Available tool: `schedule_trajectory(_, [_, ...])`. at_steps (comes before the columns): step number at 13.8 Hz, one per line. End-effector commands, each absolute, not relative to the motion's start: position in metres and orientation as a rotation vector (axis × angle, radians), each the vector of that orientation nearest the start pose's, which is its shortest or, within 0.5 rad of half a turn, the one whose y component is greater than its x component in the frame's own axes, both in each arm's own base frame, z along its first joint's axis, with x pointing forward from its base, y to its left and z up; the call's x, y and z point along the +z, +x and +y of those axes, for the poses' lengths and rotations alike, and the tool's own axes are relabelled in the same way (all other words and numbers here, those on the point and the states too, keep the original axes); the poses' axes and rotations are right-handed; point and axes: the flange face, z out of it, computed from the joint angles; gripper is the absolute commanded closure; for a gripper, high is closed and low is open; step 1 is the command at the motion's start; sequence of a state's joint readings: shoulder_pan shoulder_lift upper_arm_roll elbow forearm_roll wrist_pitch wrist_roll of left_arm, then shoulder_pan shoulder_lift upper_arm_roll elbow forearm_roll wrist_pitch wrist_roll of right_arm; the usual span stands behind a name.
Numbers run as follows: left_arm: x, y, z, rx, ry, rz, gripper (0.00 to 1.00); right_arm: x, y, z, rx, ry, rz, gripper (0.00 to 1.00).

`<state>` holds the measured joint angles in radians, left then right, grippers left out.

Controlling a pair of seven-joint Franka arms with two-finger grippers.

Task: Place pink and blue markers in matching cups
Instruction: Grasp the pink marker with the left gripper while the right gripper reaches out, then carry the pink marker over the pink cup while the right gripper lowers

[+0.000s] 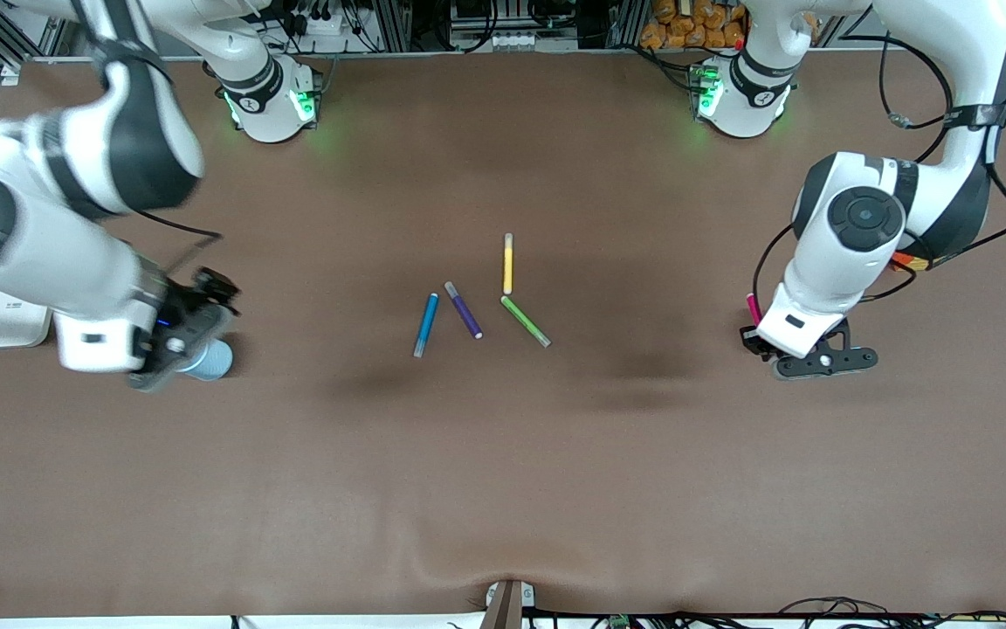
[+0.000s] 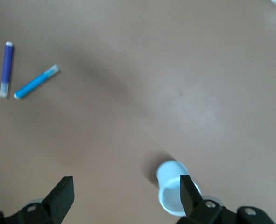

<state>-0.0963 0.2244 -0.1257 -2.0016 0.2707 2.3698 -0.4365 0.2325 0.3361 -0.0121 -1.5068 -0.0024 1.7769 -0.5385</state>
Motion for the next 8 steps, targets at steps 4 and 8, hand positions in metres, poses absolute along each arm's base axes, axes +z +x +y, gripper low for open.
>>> schedule_trajectory(4, [0.361, 0.567, -0.064, -0.435, -2.98, 0.147, 1.0, 0.406, 0.639, 0.204, 0.202, -2.973, -0.667, 0.0])
schedule_trajectory(8, [0.33, 0.552, -0.039, -0.589, -2.96, 0.215, 1.0, 0.356, 0.619, 0.263, 0.171, -3.05, -0.403, 0.0])
